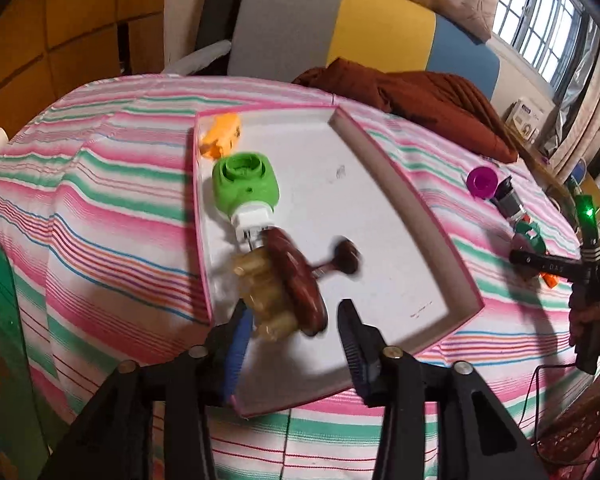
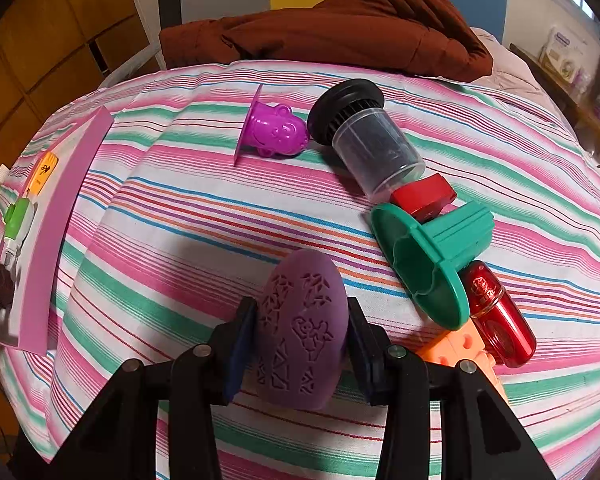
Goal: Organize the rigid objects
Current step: 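Carry the brown brush into the tray beside the green device and release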
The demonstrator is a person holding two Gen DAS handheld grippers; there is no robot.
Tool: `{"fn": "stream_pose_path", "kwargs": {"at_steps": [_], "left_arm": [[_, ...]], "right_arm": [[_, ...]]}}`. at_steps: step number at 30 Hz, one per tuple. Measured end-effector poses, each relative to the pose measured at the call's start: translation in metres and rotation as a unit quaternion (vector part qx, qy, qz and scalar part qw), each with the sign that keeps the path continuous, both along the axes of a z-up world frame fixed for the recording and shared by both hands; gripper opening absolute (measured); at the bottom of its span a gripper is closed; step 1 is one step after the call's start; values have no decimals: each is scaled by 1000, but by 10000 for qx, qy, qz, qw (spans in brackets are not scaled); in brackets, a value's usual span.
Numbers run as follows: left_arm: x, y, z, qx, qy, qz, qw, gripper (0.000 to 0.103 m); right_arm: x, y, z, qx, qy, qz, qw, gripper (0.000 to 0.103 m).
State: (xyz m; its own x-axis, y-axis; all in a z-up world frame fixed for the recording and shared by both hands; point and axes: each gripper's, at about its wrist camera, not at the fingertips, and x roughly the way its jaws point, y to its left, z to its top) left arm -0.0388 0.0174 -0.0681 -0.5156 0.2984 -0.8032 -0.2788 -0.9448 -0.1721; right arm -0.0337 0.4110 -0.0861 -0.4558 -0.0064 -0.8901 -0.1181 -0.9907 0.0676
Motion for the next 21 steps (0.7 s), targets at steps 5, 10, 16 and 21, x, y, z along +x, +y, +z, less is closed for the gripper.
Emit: {"fn": "stream_pose_path", "kwargs": {"at_steps": [5,10,16,21], "left_arm": [[1,-4,10,-50,209,62,9997,46],[2,-7,21,-50,323,148,9994,46],[6,-7,33,-148,446,234,9986,46],[9,-6,39,-174,475,219,9985,46]], "right_arm": [[0,-1,0,10,-2,-6,10000,44],[0,-3,0,65,-5,3,10000,44],[0,-5,0,166,3,32,9999,44],[0,-6,0,215,13,32,9998,44]]}}
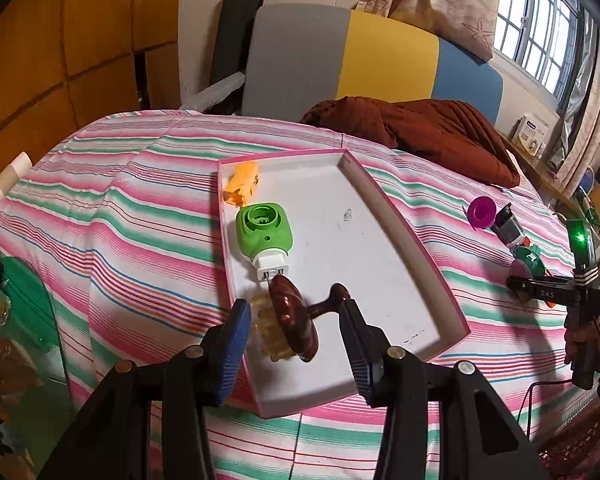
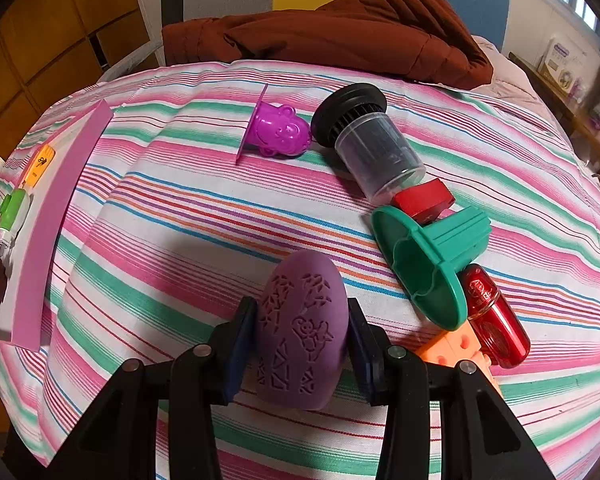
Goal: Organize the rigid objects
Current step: 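Carry the brown brush into the tray beside the green device and release, then carry the purple egg sponge into the tray beside the brown brush with the right gripper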
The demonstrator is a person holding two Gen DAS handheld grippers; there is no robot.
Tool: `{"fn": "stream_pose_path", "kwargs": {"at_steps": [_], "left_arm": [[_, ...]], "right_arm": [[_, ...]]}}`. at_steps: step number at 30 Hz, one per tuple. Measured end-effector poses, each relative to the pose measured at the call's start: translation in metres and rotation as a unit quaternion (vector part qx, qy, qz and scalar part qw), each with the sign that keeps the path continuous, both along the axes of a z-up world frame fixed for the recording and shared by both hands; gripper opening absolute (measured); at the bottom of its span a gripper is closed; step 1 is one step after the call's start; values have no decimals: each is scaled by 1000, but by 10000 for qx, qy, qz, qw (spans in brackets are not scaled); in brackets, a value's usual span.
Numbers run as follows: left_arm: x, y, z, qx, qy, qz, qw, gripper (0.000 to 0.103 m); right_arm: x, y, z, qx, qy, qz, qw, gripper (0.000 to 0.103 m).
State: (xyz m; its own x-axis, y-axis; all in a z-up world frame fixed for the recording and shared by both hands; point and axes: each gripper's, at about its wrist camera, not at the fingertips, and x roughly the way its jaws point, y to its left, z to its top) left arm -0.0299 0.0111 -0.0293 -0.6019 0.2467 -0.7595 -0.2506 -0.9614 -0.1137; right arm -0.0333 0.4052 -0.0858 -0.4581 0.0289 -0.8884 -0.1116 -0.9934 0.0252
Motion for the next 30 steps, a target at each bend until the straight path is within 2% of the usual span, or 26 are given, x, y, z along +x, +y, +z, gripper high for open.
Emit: {"fn": "stream_pose_path", "kwargs": {"at_steps": [10,17,30], "left_arm": [[6,2,5,-144,137,-49,9998,46],[7,2,5,-89,113,-123,9998,46],[11,-6,6,-119,173,-18,9998,46]], "right_arm": [[1,-3,0,75,14,17,10000,44],[2,-4,1,13,-15,10,10000,44],[7,-17,5,-179,-268,-48,9995,44]]}}
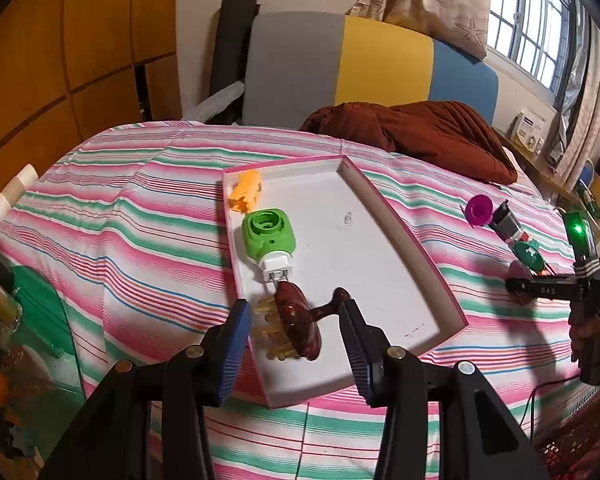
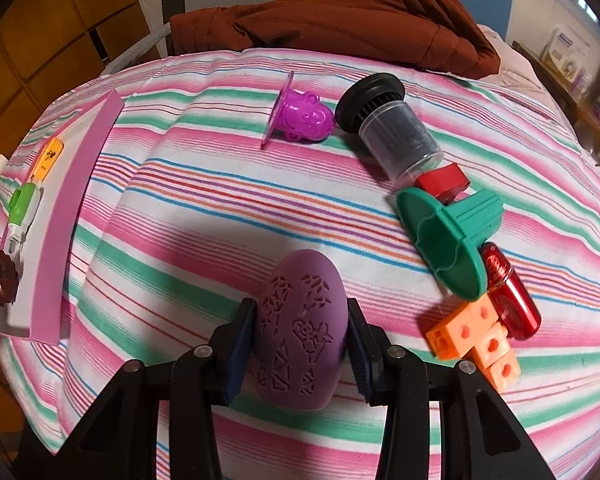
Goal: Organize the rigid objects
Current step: 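Carry the purple egg sponge into the tray beside the brown brush with the right gripper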
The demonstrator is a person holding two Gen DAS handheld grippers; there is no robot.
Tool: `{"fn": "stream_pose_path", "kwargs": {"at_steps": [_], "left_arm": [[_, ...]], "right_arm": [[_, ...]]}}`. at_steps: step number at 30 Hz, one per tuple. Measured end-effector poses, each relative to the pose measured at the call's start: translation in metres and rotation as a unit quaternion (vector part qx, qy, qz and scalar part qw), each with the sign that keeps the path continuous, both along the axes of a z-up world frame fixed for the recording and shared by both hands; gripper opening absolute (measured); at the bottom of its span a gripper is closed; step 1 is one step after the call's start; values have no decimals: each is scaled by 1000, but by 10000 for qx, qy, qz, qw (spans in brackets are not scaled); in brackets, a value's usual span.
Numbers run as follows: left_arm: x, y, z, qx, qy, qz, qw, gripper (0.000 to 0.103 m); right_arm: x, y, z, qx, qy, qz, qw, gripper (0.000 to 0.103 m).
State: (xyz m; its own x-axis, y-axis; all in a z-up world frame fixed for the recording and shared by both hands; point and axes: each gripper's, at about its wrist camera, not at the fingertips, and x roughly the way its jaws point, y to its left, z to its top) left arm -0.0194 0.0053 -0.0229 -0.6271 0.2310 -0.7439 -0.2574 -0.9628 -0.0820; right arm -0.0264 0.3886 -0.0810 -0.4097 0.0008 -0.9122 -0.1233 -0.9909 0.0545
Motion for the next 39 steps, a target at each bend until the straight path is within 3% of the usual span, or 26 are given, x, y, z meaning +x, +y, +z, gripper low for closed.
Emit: {"fn": "stream_pose_path", "kwargs": {"at_steps": [6,12,24,33,39], "left_arm": [[-2,-7,-2,3,-36,103,9999,46],[-2,-13,-5,16,-70,192,9998,46],[-2,-37,-1,191,104,607,9979,46],[-3,-50,-10,209,-21,797,9966,46],[-3,-51,-13,179,-65,797,9966,46]], "right_arm": [[3,-14,5,-149,-9,-5,9999,44],[4,-41,29,-286,355,171,9988,44],[-1,-147,86,-721,1122,1215,9836,44],[-14,-225,55,-813,764,1800,9773,44],[-22,-246,24,-773,375,1826,9794,44]]}}
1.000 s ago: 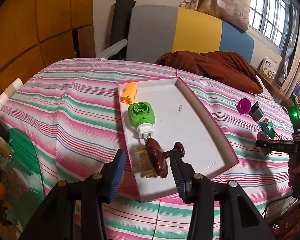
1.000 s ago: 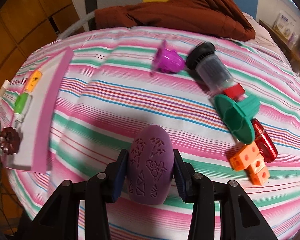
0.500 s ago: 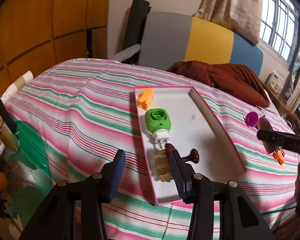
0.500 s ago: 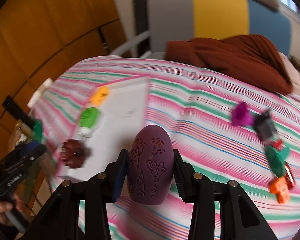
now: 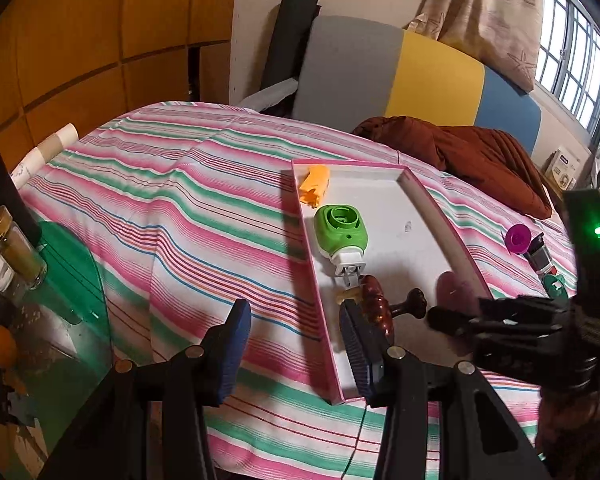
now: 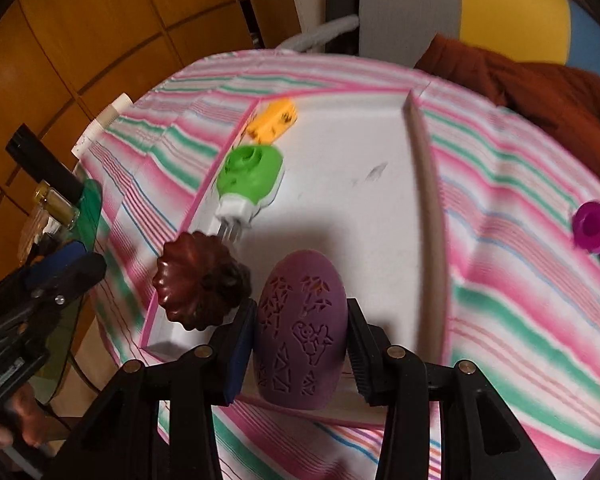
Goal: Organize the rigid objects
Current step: 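Carry the purple egg sponge into the tray beside the brown brush with the right gripper, then open the right gripper to release the sponge in the tray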
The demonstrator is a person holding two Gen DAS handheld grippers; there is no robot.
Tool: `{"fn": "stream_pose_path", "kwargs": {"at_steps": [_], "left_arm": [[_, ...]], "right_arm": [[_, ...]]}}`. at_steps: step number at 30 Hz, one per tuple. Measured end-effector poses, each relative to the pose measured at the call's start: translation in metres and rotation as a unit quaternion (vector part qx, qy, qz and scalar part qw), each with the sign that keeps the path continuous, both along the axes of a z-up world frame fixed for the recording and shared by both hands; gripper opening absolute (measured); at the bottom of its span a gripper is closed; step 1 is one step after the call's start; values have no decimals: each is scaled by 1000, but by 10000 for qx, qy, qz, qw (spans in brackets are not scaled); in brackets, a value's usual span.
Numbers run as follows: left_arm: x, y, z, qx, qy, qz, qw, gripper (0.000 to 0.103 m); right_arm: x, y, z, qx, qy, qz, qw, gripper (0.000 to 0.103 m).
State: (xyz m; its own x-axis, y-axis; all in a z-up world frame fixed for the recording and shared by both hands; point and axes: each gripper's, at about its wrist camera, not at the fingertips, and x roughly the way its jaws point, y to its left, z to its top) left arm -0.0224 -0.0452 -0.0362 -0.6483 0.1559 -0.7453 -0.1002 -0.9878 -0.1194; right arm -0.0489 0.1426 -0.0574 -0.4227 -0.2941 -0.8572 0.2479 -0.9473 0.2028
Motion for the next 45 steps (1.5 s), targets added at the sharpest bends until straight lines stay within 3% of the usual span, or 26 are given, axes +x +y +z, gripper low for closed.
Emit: {"fn": "stream_pose_path", "kwargs": {"at_steps": [6,15,20,28,37,45], "left_arm": [[1,4,-1,-64,-20,-68,10000,46],[0,7,1,-169,-10,-114,9998,46],[2,11,5,-212,66,-188,9996,46],[5,22,9,-266,135,-374,9989,46],[9,39,13,-353,185,-603,9974,46],[10,57,15,-171,60,-970,9951,46]], "right_arm": [[0,-9,-11,-300,-109,75,9995,44],[5,-4,-4,-451,30,93,9989,44],[12,8,8,-575,210,28,9981,53],[21,41,30,-616,582,-287,9960,56],[25,88,34,-398,649,-682,9948,57],[32,160,38,8,683,-1297,9892,63]]}}
